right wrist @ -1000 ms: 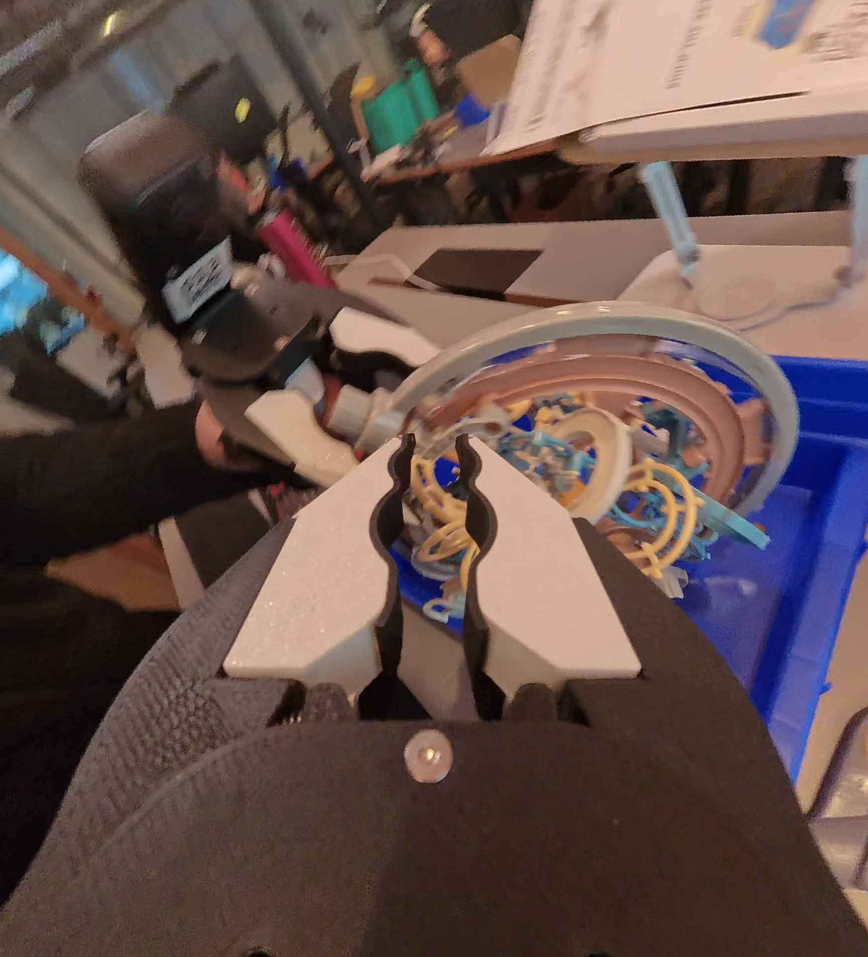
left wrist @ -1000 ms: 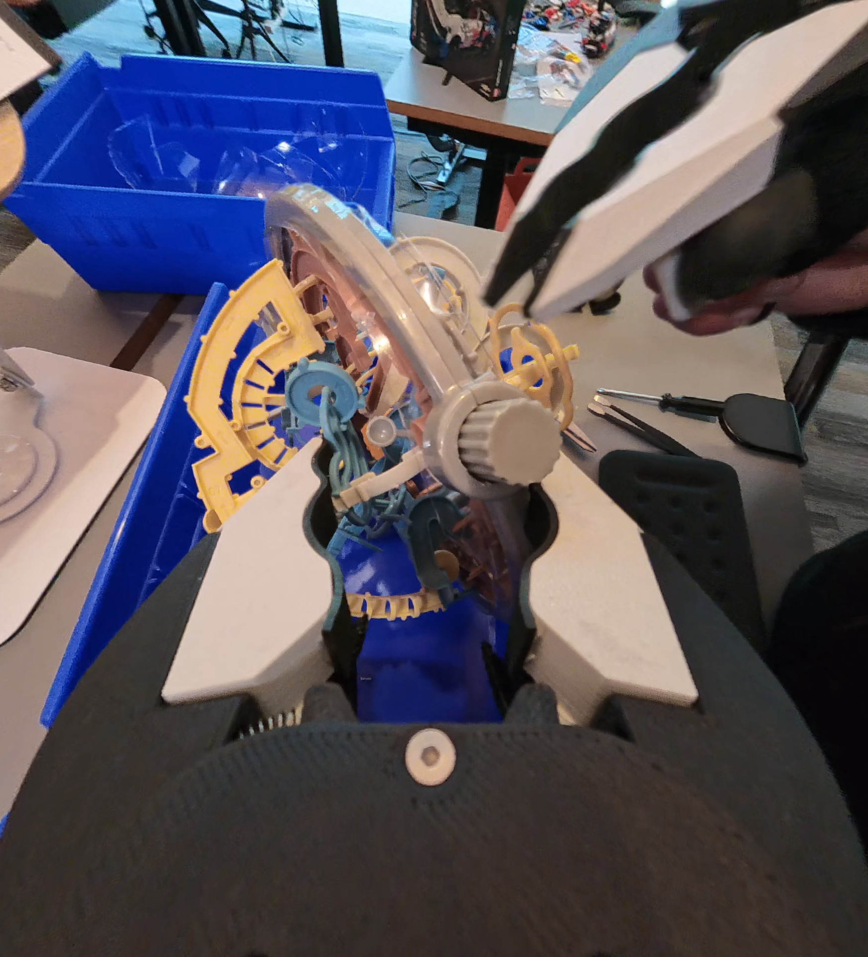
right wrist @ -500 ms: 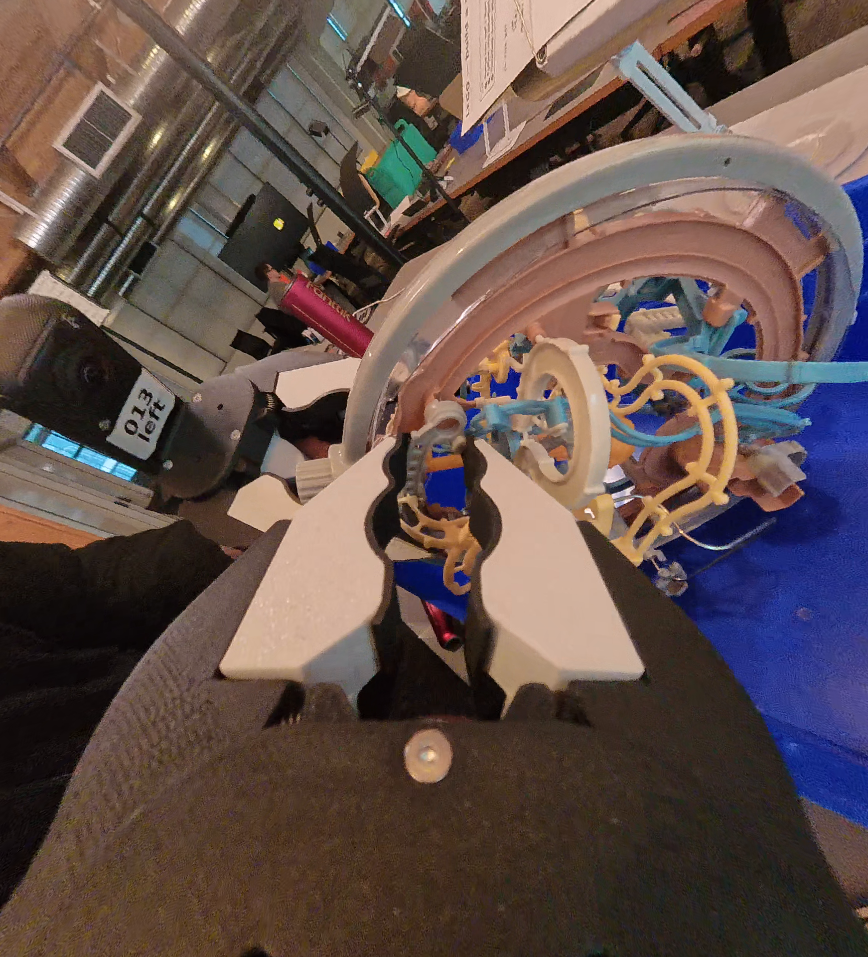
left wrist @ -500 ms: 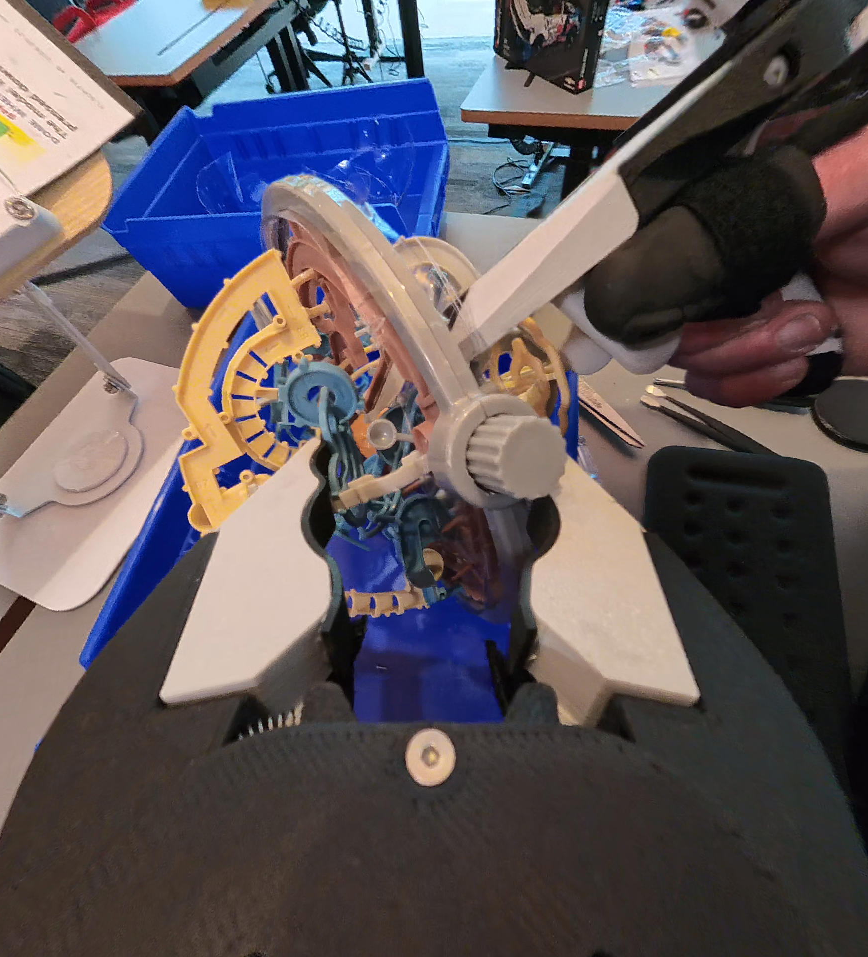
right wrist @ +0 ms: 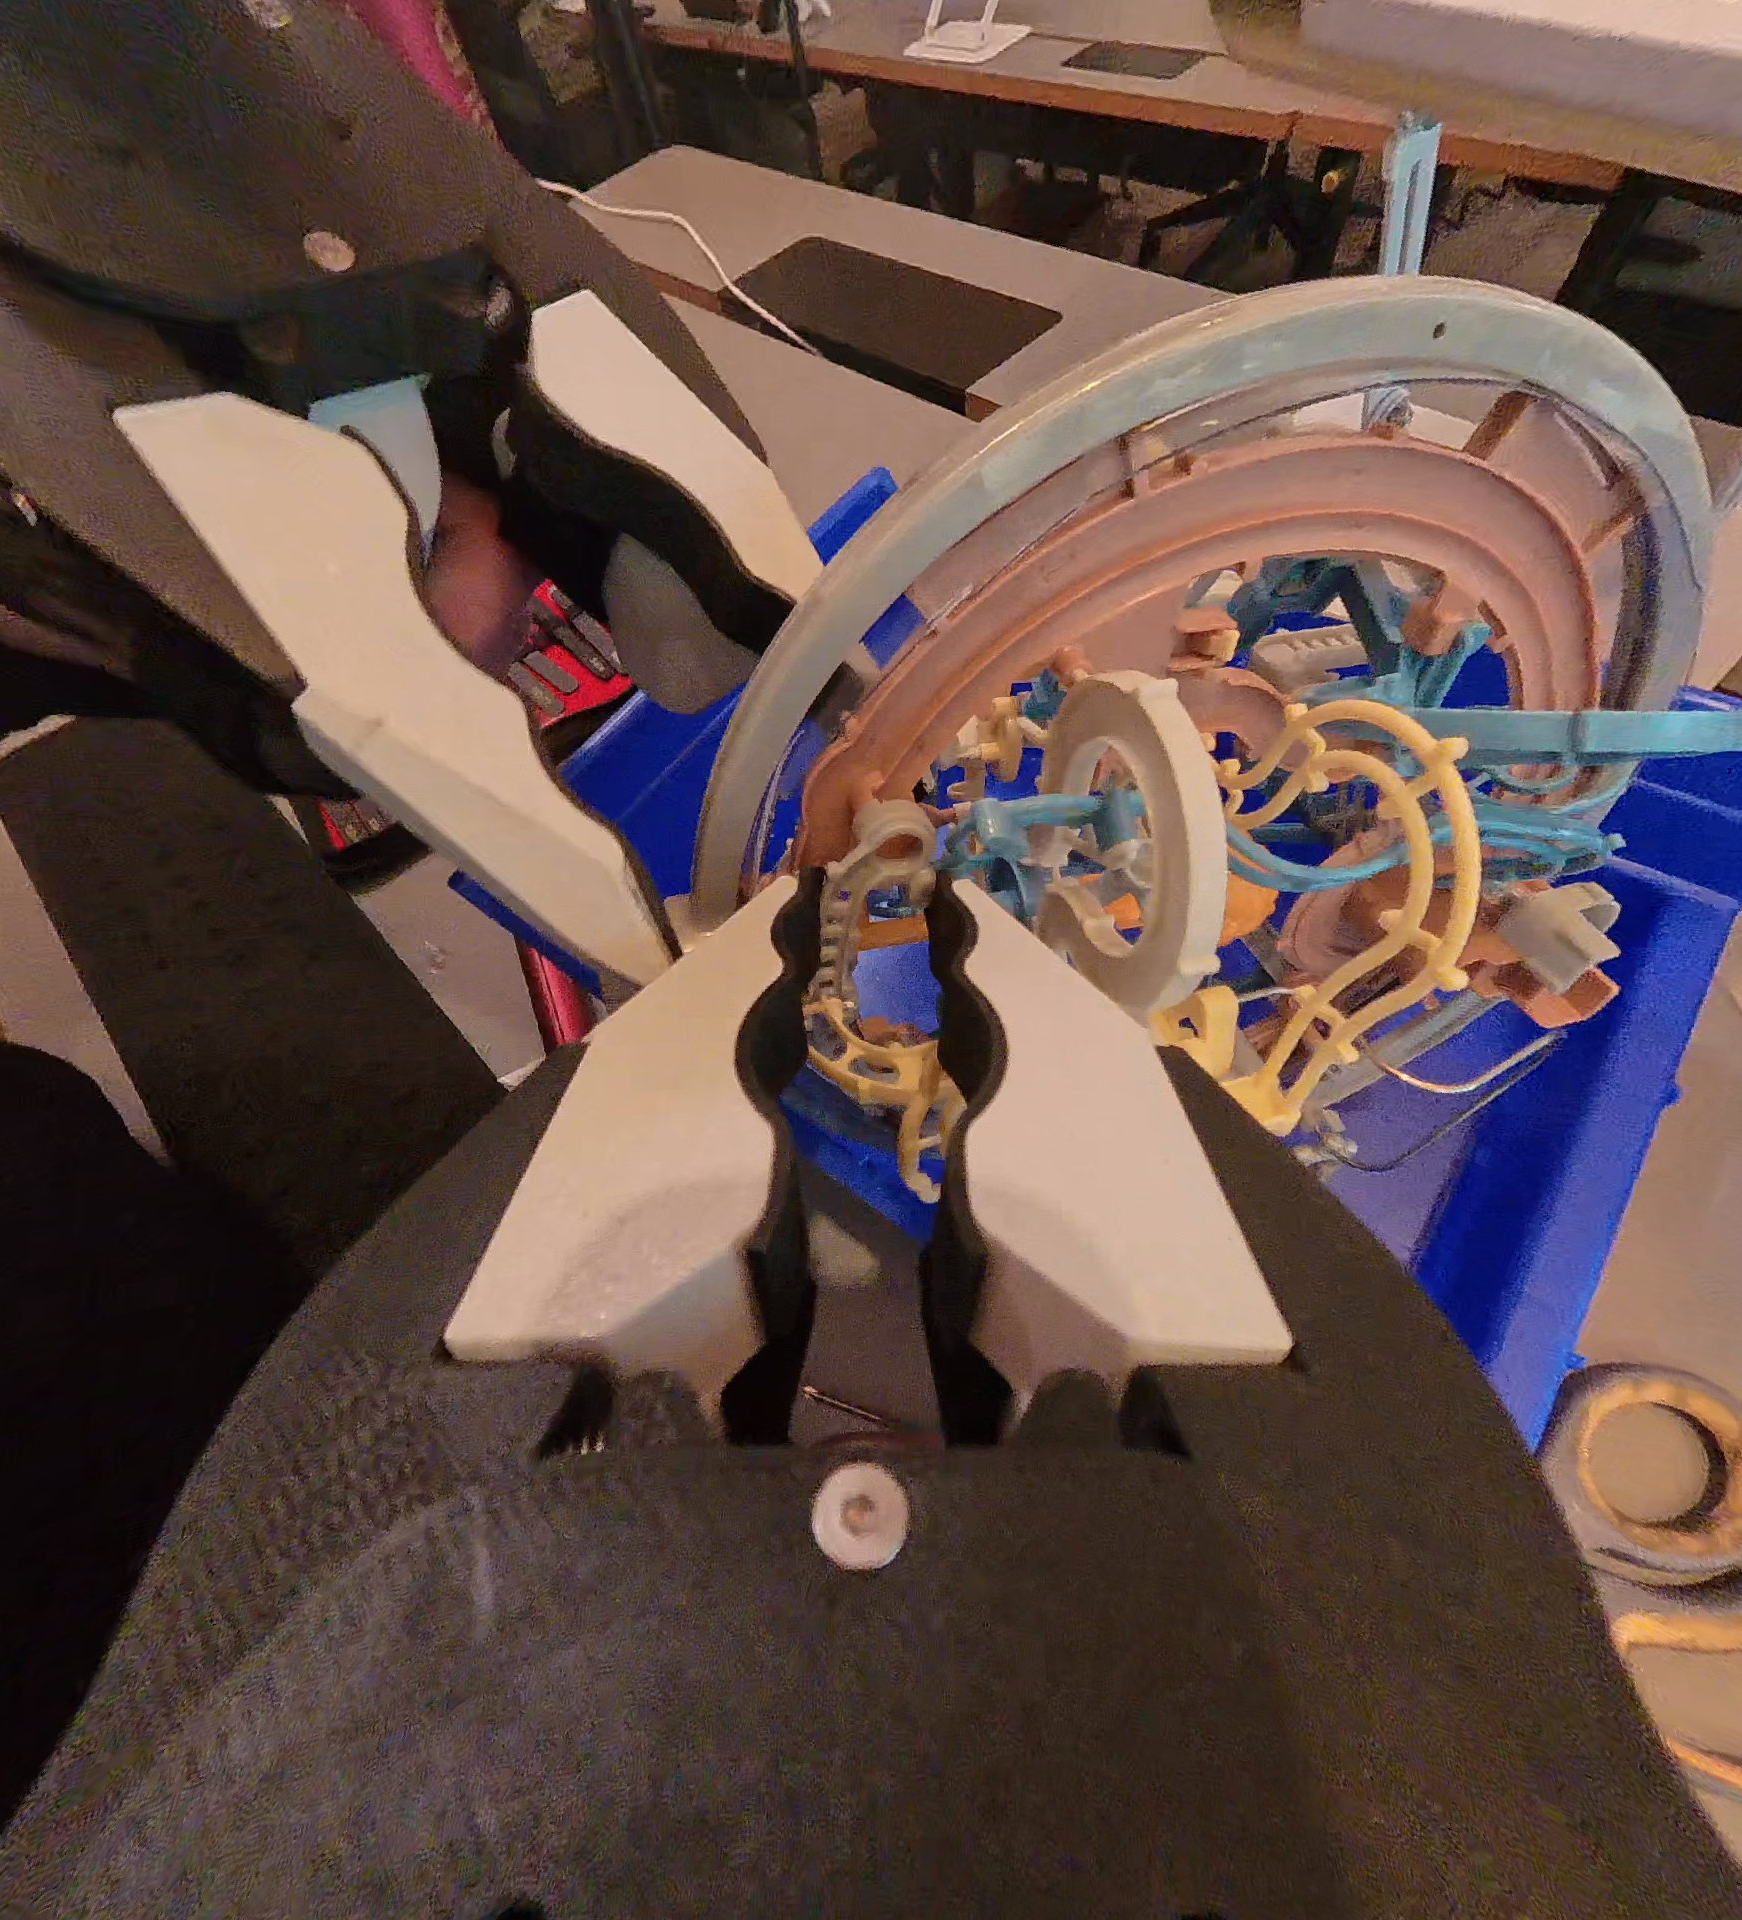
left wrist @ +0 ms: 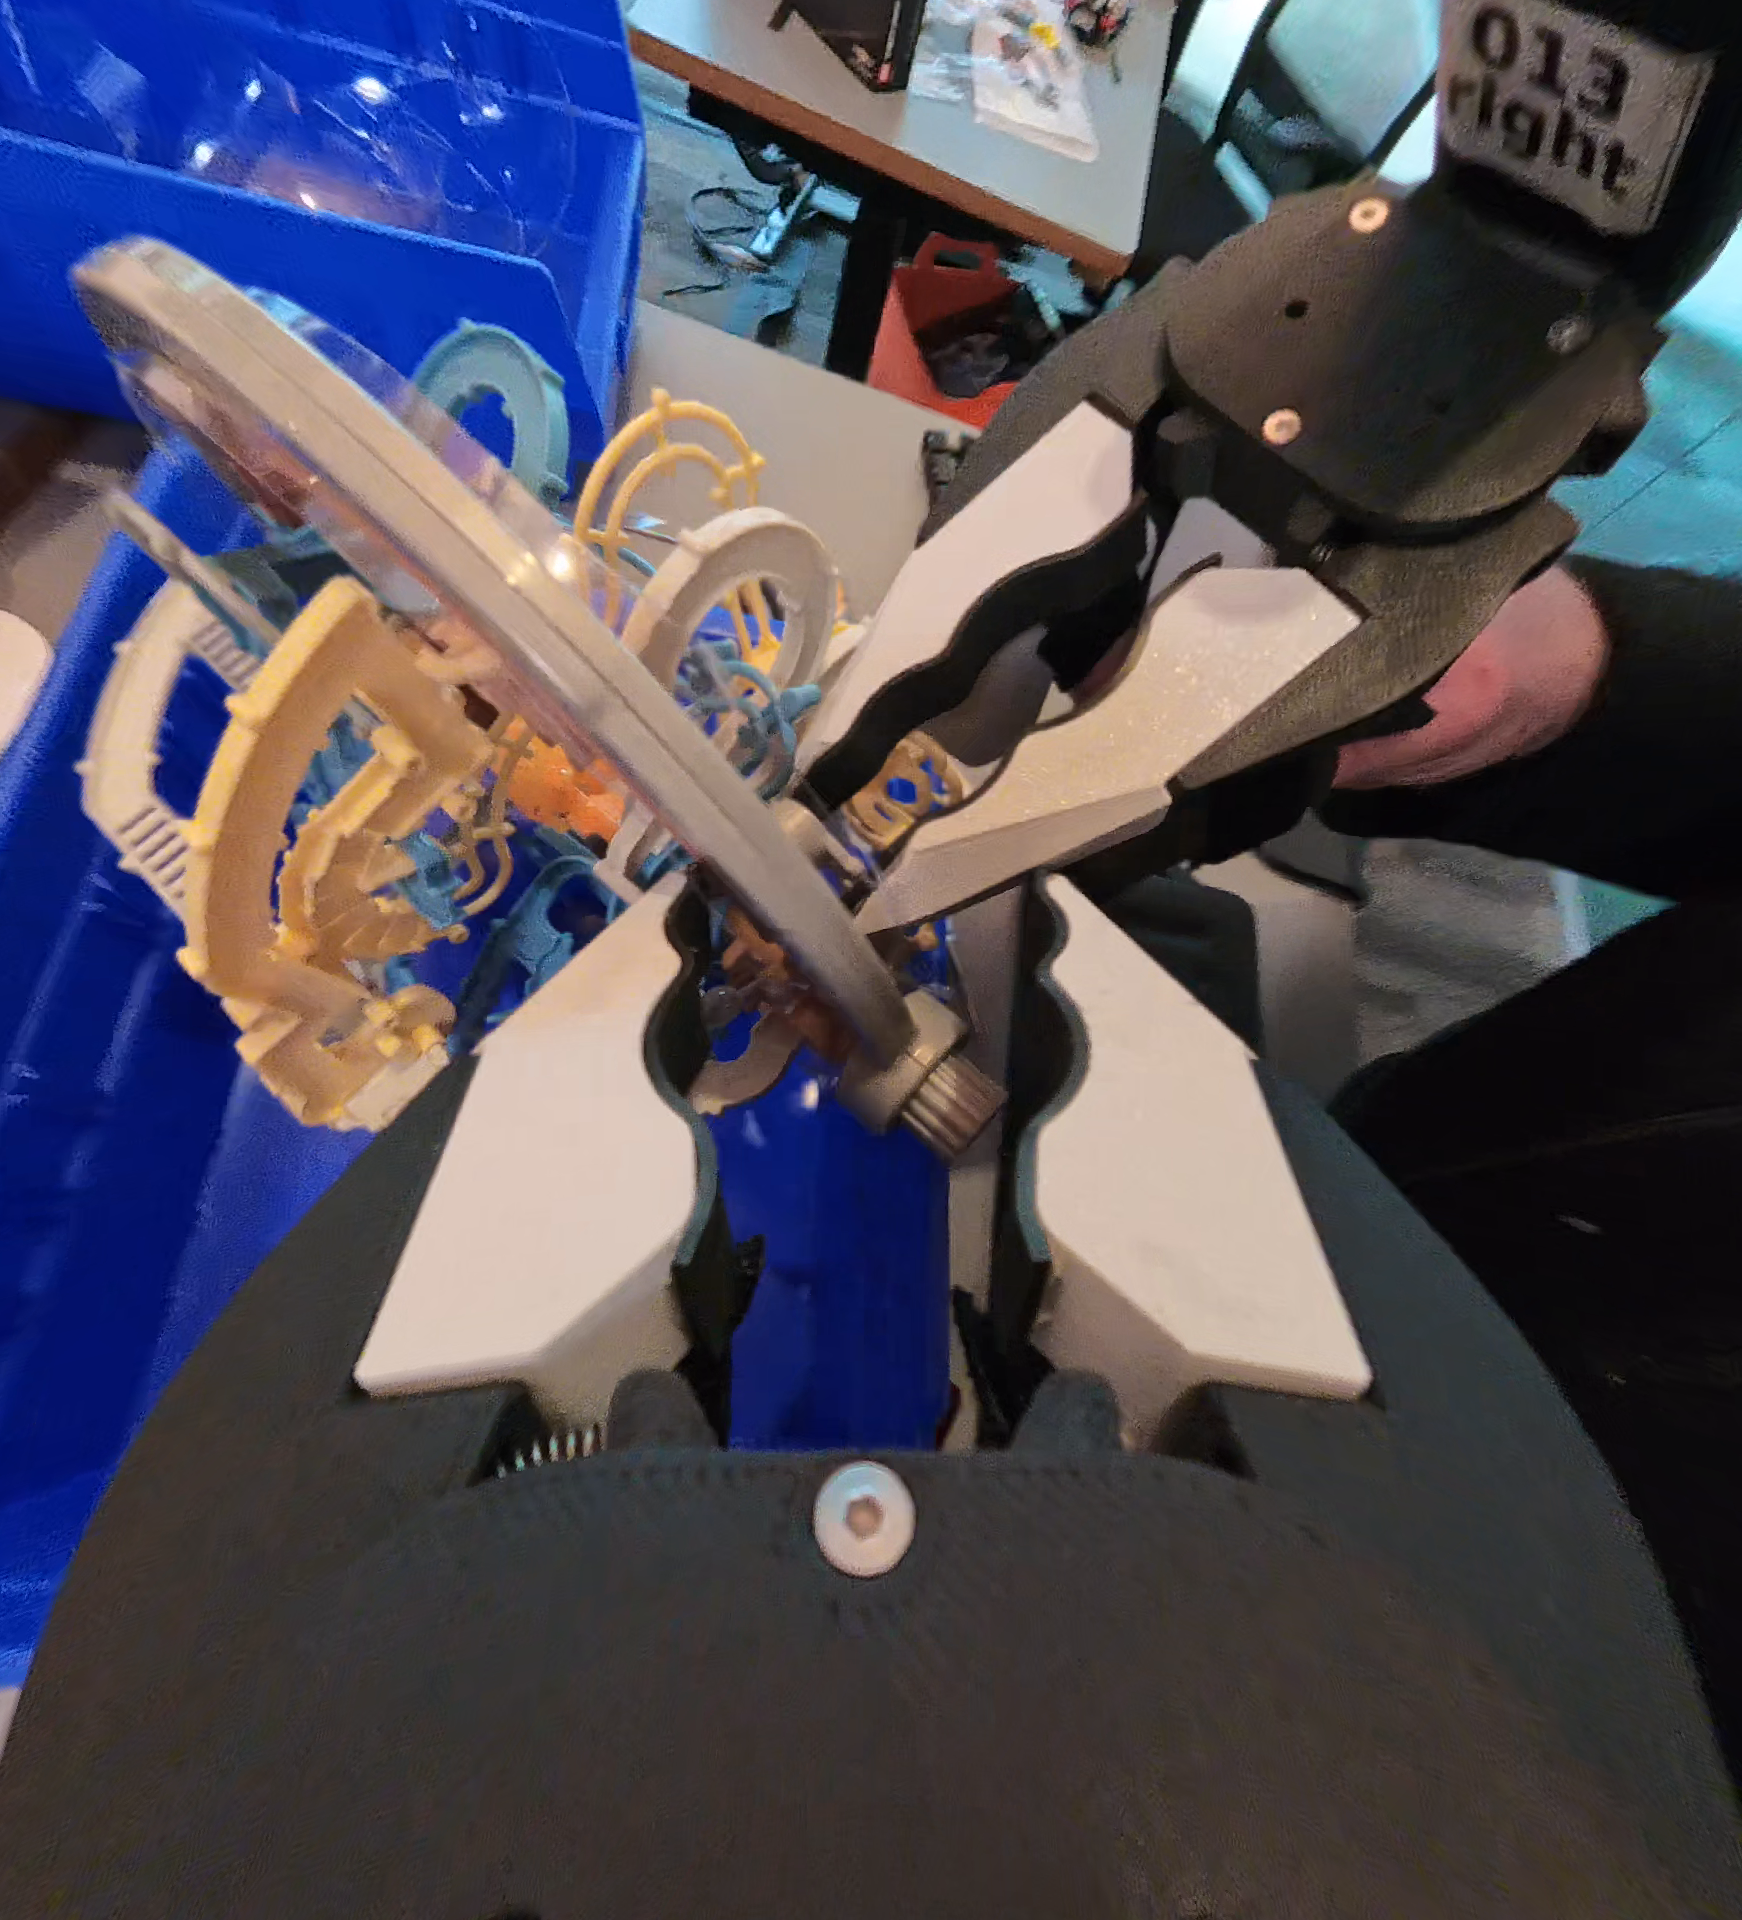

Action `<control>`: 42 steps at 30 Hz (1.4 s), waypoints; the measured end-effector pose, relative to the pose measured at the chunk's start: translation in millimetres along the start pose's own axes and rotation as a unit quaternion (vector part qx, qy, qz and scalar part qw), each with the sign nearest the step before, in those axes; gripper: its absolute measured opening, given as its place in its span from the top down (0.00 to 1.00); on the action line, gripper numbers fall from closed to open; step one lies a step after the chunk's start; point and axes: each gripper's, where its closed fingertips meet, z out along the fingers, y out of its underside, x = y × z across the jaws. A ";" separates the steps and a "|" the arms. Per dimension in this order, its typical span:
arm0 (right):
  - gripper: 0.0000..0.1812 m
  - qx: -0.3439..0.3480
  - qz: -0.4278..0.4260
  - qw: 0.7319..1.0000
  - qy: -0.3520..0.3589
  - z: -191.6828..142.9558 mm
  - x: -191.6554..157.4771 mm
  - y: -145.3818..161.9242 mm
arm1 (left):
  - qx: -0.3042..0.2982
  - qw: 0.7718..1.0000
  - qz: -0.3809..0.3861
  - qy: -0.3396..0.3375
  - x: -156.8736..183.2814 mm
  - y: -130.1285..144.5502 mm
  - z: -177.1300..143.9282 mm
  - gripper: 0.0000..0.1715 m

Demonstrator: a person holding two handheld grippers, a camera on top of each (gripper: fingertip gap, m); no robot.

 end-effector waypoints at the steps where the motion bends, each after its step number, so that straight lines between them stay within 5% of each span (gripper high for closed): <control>1: 0.90 -0.002 -0.018 1.000 -0.003 -0.6 -1.8 1.8 | 0.009 1.000 -0.017 0.018 0.8 0.9 -1.4 0.68; 2: 0.90 -0.005 -0.037 0.999 -0.008 -1.2 -3.1 3.4 | 0.019 0.999 -0.031 0.032 0.8 1.7 -2.8 0.70; 3: 0.90 -0.001 -0.047 0.999 -0.020 -2.0 -6.5 3.4 | 0.032 0.998 -0.040 0.028 -4.7 0.4 -6.9 0.83; 16: 0.91 0.095 0.085 0.989 -0.074 -9.9 -6.3 0.4 | 0.110 0.992 -0.059 0.020 -4.7 -8.1 -9.2 0.86; 22: 0.91 0.096 0.064 0.992 -0.043 -13.0 -6.5 3.0 | 0.119 0.991 -0.060 0.021 -3.2 -8.4 -8.5 0.87; 26: 0.90 0.067 -0.002 0.998 0.004 -7.9 -9.7 3.8 | 0.074 0.996 -0.046 0.003 -1.7 -5.4 -11.5 0.84; 28: 0.90 0.048 -0.046 0.998 0.013 -3.5 -16.5 5.7 | 0.123 0.989 -0.085 -0.001 -2.7 -27.8 -16.6 0.56; 31: 0.90 0.036 -0.092 0.995 0.024 2.8 -27.7 8.4 | 0.069 0.991 -0.107 -0.032 -16.9 -14.0 -13.8 0.75; 35: 0.90 0.028 -0.112 0.993 0.034 6.0 -31.2 14.3 | 0.078 0.990 -0.111 -0.038 -18.6 -4.6 -10.4 0.79; 42: 0.91 0.065 0.009 0.998 -0.022 3.2 -27.5 19.8 | 0.093 0.993 -0.048 -0.047 -14.3 -3.1 -7.0 0.86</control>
